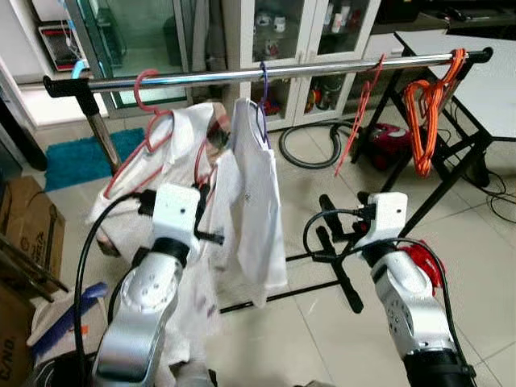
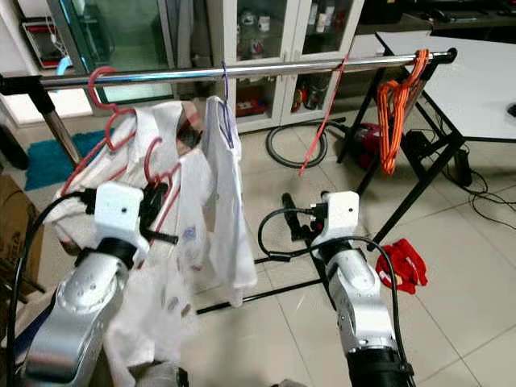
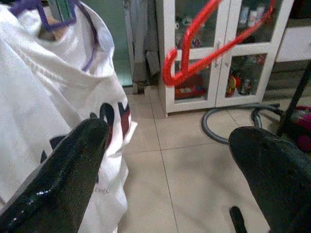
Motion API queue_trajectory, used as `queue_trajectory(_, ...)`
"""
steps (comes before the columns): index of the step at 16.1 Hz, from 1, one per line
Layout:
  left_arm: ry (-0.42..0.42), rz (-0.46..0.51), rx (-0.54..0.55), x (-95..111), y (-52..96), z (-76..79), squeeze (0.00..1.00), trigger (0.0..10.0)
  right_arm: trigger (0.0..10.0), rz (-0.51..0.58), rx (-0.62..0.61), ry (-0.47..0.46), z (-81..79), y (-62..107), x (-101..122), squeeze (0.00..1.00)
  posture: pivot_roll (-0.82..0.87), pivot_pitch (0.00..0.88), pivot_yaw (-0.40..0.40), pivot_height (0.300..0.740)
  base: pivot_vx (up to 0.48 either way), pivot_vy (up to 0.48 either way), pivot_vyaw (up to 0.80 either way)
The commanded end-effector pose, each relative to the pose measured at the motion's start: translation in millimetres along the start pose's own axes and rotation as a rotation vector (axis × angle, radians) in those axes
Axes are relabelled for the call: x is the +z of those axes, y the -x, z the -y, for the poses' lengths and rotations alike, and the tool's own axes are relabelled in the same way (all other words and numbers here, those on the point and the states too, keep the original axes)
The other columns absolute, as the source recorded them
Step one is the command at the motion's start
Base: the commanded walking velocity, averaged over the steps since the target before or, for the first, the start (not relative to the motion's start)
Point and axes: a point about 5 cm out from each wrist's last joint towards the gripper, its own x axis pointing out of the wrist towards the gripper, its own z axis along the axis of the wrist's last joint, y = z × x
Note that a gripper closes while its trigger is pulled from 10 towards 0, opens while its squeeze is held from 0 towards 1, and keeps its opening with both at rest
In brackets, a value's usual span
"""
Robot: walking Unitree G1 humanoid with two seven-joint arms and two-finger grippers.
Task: Hang hanger
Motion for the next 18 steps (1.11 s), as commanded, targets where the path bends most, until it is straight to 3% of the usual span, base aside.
queue_trajectory(1,-0.014,0.011,-0.005,0.5,-2.1,-0.7,0.00,10.0,10.0,-0.042,-0.030,-0.016,5.7,7.0,-9.9,0.00,0.09,0.000,-0.017,0.740,0.000,0.000,0.00)
queue_trajectory(7,-0.051,-0.002,-0.041,-1.1,-6.1,-1.7,0.00,10.0,10.0,-0.061,-0.060,-0.066,-0.2,8.9,-21.2,0.00,0.09,0.000,0.040,0.740,-0.102,0.000,0.00)
queue_trajectory(13,-0.024,-0.010,-0.031,-2.9,-12.1,-0.6,0.00,10.0,10.0,-0.047,-0.064,-0.041,1.7,7.8,-18.4,0.00,0.08,0.000,0.034,0.740,-0.308,0.000,0.00)
queue_trajectory(18,-0.005,0.010,-0.041,-2.1,-19.6,-0.7,0.00,10.0,10.0,-0.032,-0.058,-0.015,2.8,3.3,-13.9,0.00,0.08,0.000,0.027,0.740,0.000,0.000,0.00)
